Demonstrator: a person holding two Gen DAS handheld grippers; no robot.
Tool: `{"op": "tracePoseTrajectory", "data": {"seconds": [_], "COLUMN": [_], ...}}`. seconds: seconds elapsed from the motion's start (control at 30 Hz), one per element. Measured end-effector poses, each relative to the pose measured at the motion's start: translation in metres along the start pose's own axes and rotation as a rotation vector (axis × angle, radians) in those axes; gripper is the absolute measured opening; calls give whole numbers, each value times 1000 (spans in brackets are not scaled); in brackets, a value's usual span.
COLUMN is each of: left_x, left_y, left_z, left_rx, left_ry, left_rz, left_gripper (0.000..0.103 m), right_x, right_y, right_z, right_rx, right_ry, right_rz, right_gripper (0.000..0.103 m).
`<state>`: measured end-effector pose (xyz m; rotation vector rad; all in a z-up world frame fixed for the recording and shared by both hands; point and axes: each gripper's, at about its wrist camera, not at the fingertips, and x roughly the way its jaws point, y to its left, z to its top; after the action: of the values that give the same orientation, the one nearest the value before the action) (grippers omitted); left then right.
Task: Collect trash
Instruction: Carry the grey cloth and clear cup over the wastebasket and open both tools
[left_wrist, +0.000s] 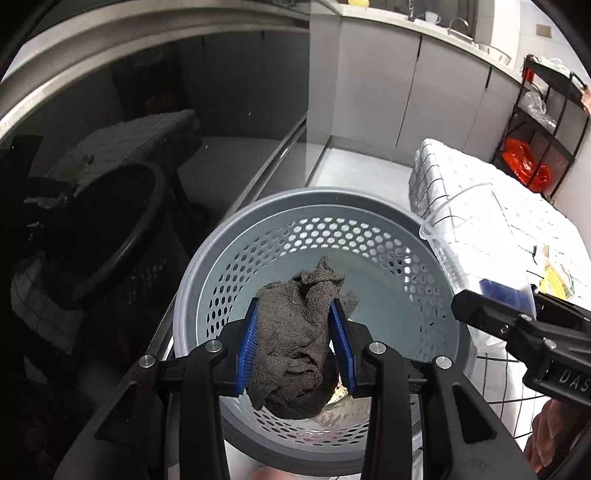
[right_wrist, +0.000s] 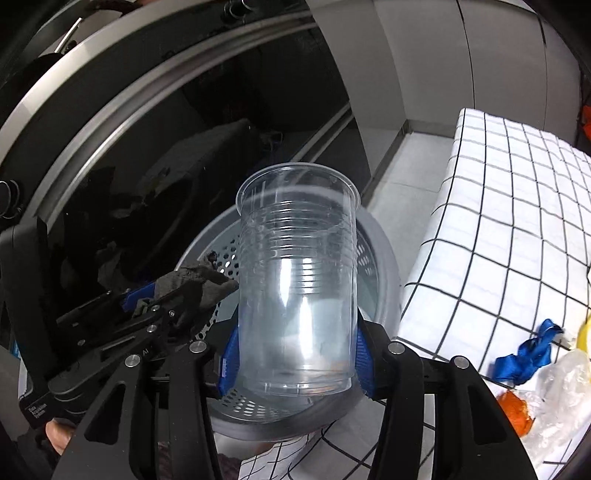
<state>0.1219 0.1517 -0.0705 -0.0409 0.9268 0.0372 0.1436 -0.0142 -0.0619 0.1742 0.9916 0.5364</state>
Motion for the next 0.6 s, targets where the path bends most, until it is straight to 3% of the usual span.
{"op": "tracePoseTrajectory", "data": {"seconds": [0.37, 0.47, 0.5, 0.6], "left_x": [4, 2, 2, 1], "left_y": [8, 10, 11, 13], "left_z": [-1, 0, 0, 1], "left_rx": [-24, -35, -41, -49], "left_ry": [32, 27, 23, 18], "left_rz": [-13, -15, -13, -12], "left_gripper": [42, 56, 66, 69], "right_x": [8, 9, 8, 5], "right_y": [0, -1, -3, -4], "right_z": [-5, -2, -1, -3], "right_rx": [9, 16, 19, 28], "right_ry": [31, 26, 22, 12], "right_rz": [-12, -13, -11, -10], "right_gripper": [53, 63, 68, 69]}}
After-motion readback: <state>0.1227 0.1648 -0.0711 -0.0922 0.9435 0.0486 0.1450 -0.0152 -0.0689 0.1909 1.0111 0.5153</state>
